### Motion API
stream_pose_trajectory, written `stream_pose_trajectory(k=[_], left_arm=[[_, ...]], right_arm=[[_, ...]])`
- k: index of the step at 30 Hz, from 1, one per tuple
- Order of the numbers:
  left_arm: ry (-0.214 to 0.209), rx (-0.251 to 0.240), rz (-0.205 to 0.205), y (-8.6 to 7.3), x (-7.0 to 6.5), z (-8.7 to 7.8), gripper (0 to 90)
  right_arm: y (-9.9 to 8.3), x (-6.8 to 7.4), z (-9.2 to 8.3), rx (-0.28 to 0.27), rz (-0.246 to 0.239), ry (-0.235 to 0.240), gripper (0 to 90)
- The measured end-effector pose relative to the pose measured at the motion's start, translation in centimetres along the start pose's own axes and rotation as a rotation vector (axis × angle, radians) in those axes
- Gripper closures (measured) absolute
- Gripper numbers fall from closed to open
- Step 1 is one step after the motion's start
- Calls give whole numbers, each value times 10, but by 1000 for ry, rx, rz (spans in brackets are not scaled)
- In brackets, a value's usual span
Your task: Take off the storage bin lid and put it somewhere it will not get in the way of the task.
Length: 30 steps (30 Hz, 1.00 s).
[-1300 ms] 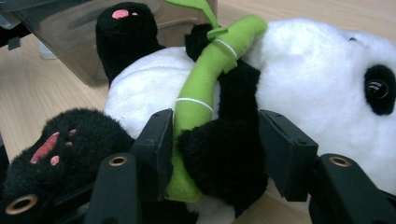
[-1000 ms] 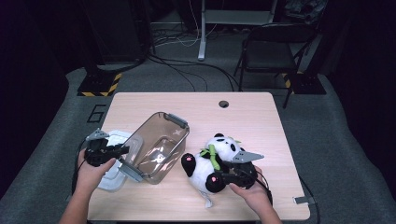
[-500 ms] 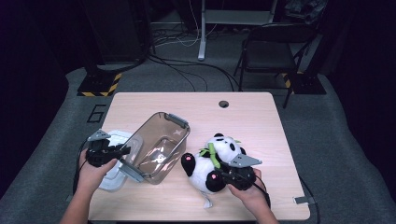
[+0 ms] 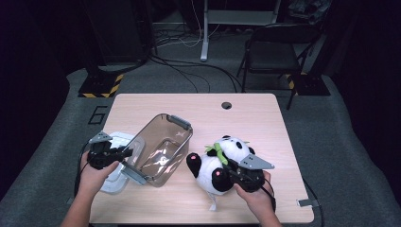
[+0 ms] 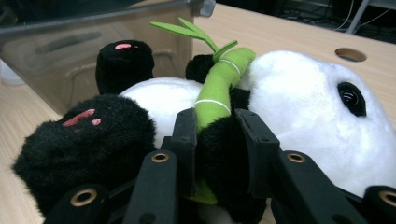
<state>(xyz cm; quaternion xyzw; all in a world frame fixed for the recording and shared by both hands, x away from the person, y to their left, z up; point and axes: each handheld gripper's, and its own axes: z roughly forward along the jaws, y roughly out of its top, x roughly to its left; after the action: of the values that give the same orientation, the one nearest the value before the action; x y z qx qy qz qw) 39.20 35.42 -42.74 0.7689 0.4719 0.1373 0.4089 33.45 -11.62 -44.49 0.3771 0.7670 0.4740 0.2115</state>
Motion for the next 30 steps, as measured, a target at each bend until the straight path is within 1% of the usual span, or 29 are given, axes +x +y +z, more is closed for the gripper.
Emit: stream_pose_trajectory(k=[2,5,7,9,11,15,18,19,20,21,23,25,27,28,30], left_arm=[[-1,3,2,0,0,0,706],[-1,-13,1,0,-2,2,711],[-6,0,0,0,-4,2,715],[-10,-5,-9,0,-7,3,721],[-6,-6,-6,1,-11,5,722],[-11,6,5,2,-20,8,721],[-23,15,10,3,-27,10,718],[-23,9,15,3,-29,12,718],[-27,15,14,3,-31,12,718],[-30,20,23,4,-33,12,717],[-40,21,19,4,-37,14,715],[-42,15,21,4,-40,15,710],[-51,32,26,5,-41,15,705],[-57,28,17,5,-42,15,703],[-66,25,16,5,-43,16,697]], right_arm=[[2,-1,-4,-16,10,-3,695],[5,-3,-9,-33,17,-13,695],[6,-4,-12,-41,18,-16,694],[7,-5,-15,-46,22,-19,694],[8,-7,-18,-58,20,-22,694],[10,-7,-23,-61,23,-30,694],[11,-9,-26,-69,17,-35,693],[11,-9,-26,-69,18,-36,693],[11,-10,-27,-70,23,-37,693],[11,-10,-27,-72,23,-36,693],[11,-11,-28,-71,23,-34,693],[11,-12,-29,-69,26,-31,693],[12,-13,-30,-67,31,-30,692],[12,-14,-31,-66,33,-31,693],[12,-16,-32,-61,37,-25,692]])
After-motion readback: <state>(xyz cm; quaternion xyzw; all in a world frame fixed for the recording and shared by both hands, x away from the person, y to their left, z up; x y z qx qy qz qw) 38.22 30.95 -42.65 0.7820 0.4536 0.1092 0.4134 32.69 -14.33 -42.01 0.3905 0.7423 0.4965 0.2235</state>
